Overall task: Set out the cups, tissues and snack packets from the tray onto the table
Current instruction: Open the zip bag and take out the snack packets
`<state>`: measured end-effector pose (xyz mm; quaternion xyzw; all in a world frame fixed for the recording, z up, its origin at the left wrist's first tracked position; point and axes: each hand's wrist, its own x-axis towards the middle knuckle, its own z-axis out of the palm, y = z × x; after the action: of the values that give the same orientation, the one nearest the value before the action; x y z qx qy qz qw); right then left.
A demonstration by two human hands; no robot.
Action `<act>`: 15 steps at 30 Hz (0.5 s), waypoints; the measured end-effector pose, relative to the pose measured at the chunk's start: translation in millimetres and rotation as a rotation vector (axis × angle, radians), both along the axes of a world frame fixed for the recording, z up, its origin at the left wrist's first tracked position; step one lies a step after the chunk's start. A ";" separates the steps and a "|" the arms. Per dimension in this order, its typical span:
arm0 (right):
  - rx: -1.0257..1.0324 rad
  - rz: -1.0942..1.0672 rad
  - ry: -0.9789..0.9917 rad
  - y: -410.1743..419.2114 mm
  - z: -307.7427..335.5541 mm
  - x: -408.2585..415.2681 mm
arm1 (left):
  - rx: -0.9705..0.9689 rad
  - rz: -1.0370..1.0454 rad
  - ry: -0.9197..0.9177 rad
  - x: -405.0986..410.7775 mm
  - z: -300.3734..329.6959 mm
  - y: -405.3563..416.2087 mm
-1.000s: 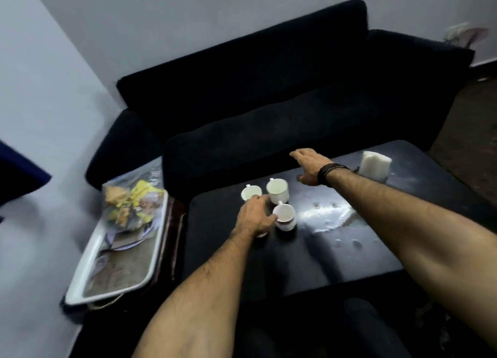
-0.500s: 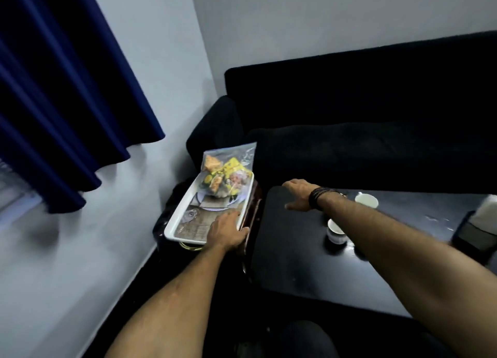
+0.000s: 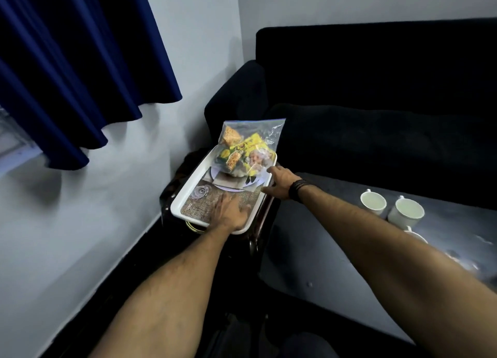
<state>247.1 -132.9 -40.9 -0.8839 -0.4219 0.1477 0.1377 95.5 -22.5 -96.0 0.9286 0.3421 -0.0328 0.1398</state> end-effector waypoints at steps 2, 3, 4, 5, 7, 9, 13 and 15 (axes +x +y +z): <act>0.043 -0.072 0.034 10.9 -8.2 14.8 | 0.005 -0.027 0.007 17.2 -9.5 4.1; 0.066 -0.117 0.053 17.0 -12.1 23.6 | 0.005 -0.031 0.014 25.9 -14.0 6.4; 0.094 -0.168 0.075 23.2 -15.5 32.9 | 0.005 -0.030 0.025 33.9 -18.7 8.7; 0.127 -0.221 0.107 29.5 -18.7 41.8 | -0.002 -0.027 0.041 40.5 -23.7 10.8; 0.195 -0.307 0.176 41.5 -25.3 55.7 | -0.036 0.006 0.078 47.0 -35.7 11.0; 0.262 -0.371 0.236 53.8 -32.3 69.2 | -0.055 0.051 0.075 50.1 -50.1 9.2; 0.367 -0.476 0.375 72.6 -38.8 90.9 | -0.040 0.069 0.069 52.5 -64.9 11.3; 0.427 -0.537 0.450 81.5 -39.6 99.4 | -0.032 0.068 0.067 53.4 -68.0 12.7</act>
<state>346.6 -51.5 -80.5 -0.8598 -0.1568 0.2053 0.4404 148.9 -9.9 -164.0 0.9125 0.3772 -0.0645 0.1444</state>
